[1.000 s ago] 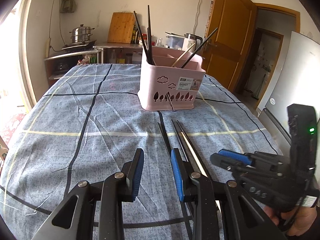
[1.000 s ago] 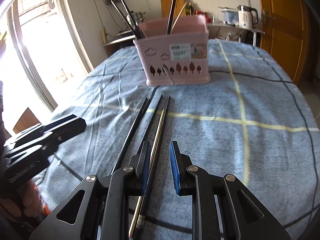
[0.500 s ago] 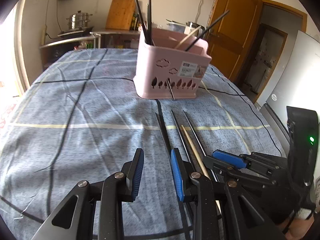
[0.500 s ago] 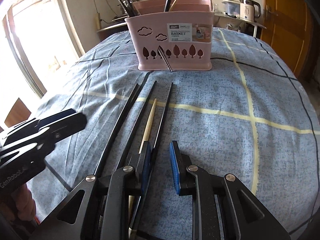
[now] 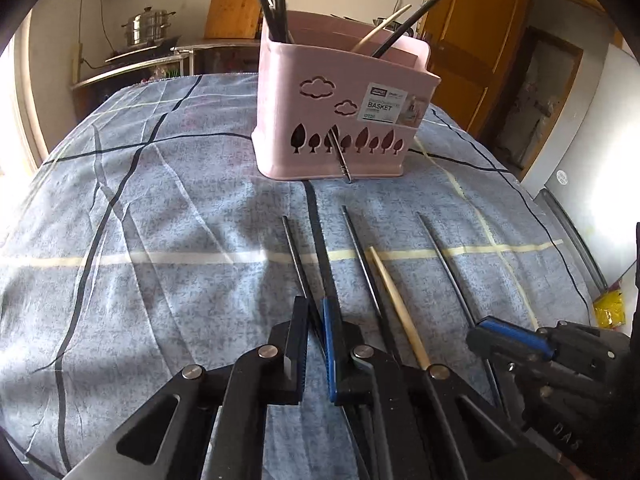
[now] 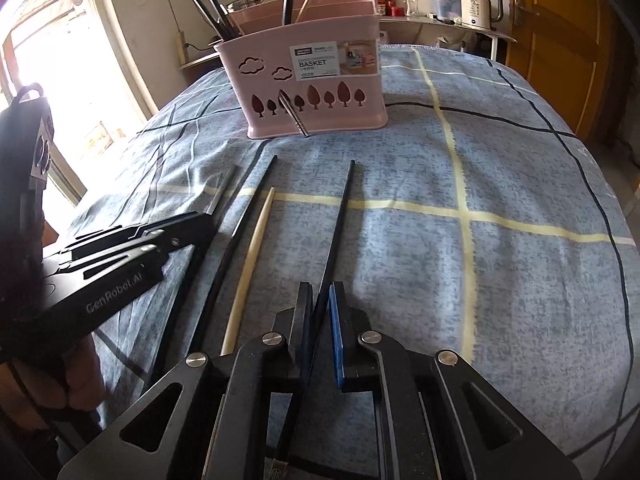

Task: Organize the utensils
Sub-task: 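Close the left tool on a black chopstick while the right tool grasps another black chopstick, then lift both held chopsticks and lower them into the pink basket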

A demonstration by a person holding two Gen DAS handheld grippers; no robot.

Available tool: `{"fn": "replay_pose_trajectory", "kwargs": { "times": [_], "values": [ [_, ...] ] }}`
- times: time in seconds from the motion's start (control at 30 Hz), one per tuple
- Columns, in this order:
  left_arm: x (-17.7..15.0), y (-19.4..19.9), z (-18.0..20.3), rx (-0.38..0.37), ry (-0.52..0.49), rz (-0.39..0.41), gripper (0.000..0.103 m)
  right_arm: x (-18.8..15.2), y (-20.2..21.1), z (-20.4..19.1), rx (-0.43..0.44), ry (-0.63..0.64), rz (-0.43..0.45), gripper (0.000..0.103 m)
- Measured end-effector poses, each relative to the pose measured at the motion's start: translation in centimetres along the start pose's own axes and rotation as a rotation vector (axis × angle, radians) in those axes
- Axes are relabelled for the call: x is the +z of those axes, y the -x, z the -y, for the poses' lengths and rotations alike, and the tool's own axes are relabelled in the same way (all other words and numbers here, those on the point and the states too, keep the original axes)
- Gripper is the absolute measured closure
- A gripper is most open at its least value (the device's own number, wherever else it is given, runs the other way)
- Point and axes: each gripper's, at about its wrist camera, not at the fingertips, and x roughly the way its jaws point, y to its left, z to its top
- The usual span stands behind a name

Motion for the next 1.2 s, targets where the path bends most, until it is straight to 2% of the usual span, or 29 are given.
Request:
{"fn": "replay_pose_trajectory", "kwargs": {
  "times": [0.1, 0.3, 0.63, 0.7, 0.9, 1.2],
  "values": [
    [-0.1, 0.3, -0.7, 0.023, 0.007, 0.0, 0.096, 0.1, 0.0, 0.4, 0.015, -0.01, -0.01, 0.094],
    [0.6, 0.1, -1.6, 0.003, 0.026, -0.033, 0.096, 1.9, -1.1, 0.6, 0.023, -0.01, -0.025, 0.091],
    [2.8, -1.7, -0.9, 0.02, -0.038, -0.057, 0.096, 5.4, -3.8, 0.8, 0.007, -0.015, -0.04, 0.091],
    [3.0, -2.0, -0.7, 0.029, -0.05, -0.056, 0.096, 5.6, -3.9, 0.9, 0.007, -0.019, -0.038, 0.096],
    [3.6, -2.1, -0.2, 0.027, -0.041, -0.069, 0.098, 5.8, -3.7, 0.9, 0.022, -0.014, -0.041, 0.098],
    [5.6, 2.7, 0.7, 0.009, -0.065, 0.034, 0.098, 7.3, 0.8, 0.4, 0.052, 0.002, 0.06, 0.098]
  ]
}}
